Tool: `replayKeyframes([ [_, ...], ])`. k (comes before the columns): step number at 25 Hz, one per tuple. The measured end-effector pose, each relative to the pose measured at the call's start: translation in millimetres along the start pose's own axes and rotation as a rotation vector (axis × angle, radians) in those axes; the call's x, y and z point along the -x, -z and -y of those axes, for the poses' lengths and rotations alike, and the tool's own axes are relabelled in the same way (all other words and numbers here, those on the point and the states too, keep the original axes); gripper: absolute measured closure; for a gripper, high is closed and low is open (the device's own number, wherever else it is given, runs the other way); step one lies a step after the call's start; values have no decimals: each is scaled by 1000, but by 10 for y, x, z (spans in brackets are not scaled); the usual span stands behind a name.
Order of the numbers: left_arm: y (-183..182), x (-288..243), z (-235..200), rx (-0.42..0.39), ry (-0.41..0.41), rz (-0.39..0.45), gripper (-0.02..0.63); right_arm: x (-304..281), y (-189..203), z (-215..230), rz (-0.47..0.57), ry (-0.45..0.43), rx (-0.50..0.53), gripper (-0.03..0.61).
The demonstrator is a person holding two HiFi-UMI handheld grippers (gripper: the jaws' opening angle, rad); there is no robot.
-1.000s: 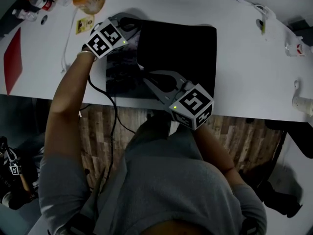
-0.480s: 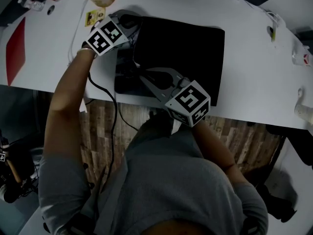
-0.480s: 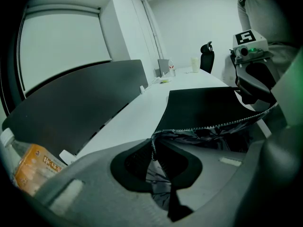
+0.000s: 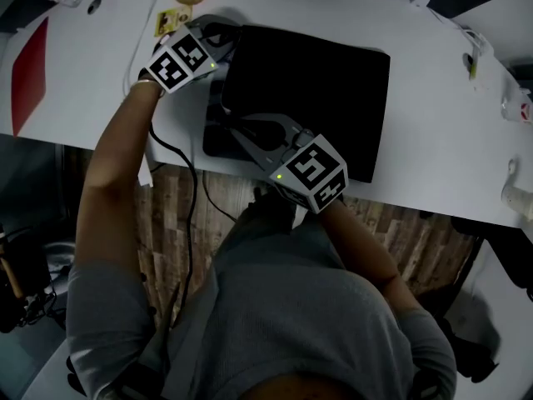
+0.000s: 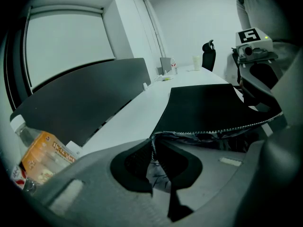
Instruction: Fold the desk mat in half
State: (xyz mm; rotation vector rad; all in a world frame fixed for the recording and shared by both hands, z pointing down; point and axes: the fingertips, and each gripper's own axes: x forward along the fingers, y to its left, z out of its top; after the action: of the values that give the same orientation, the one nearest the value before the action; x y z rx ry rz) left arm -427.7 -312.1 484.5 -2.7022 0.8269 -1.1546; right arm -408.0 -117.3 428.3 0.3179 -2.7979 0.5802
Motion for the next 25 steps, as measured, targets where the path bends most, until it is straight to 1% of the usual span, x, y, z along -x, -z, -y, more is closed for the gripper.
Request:
replayKeyframes([
  [6, 105, 88, -6, 5, -13, -2, 575, -149, 64, -117, -16, -44, 25, 549],
  [12, 210, 145, -23, 14, -33, -11, 573, -260, 120, -148, -51, -55, 43, 549],
  [17, 342, 152, -15, -6, -58, -48, 568, -351, 205, -168, -71, -66, 61, 545],
  [21, 573, 150, -13, -8, -88, -96, 536, -424, 279, -122, -78, -42, 82, 499],
  [25, 657, 170, -3, -15, -114, -111, 526, -439, 308, -102, -73, -55, 62, 469],
])
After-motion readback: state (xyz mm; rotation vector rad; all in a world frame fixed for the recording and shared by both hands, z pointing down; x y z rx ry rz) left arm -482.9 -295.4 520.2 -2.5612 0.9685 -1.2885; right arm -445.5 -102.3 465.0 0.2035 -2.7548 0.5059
